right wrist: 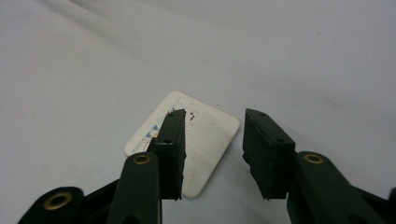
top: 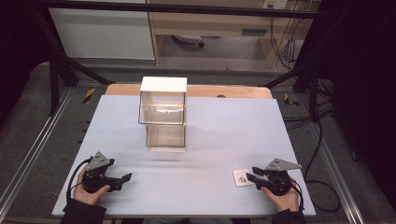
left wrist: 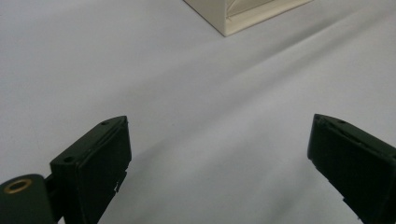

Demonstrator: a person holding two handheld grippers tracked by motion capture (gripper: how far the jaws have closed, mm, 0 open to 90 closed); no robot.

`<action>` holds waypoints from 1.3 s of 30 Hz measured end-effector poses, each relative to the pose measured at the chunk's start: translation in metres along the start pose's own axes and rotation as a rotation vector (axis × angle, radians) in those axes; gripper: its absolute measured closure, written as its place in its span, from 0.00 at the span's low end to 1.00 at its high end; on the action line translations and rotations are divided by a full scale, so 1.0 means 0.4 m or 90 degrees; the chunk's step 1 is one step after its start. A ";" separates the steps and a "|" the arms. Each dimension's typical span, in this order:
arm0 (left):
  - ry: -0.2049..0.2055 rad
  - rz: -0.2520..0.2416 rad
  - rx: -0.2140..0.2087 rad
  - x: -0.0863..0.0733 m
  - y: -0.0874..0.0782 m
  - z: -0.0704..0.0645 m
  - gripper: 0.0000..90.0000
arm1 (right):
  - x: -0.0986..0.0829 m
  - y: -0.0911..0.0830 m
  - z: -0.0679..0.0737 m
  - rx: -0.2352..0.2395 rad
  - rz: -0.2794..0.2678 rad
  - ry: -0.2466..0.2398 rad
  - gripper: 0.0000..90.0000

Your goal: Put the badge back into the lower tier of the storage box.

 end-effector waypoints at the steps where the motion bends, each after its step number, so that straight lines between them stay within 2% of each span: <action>1: 0.000 0.001 0.001 0.000 0.000 0.001 0.06 | -0.001 0.000 0.002 0.002 0.003 0.002 0.69; 5: 0.001 0.003 0.001 -0.001 0.001 0.000 0.06 | -0.004 -0.002 0.003 0.001 0.001 0.006 0.75; 8: 0.002 0.002 0.001 0.000 0.001 -0.001 0.06 | -0.014 -0.008 0.003 -0.002 0.009 0.013 0.84; 17: 0.002 0.002 0.001 0.000 0.001 0.000 0.07 | -0.013 0.003 -0.017 -0.031 0.003 0.017 0.99; 24: 0.001 0.001 0.003 0.000 0.001 0.002 0.07 | -0.010 0.021 -0.025 -0.041 0.009 0.028 1.00; 34: 0.000 -0.001 0.004 0.000 0.000 0.003 0.07 | -0.010 0.046 -0.033 -0.055 0.020 0.017 1.00; 39: 0.001 -0.001 0.004 0.000 0.000 0.002 0.07 | -0.007 0.053 -0.029 -0.052 0.022 0.014 1.00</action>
Point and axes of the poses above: each handheld gripper's, and its own axes: y roughly forward along the jaws, x roughly out of its top, z roughly to its left, the point moved 10 cm from there along y, roughly forward along the jaws, and after that the axes turned 9 degrees about -x, right-handed, at the moved point
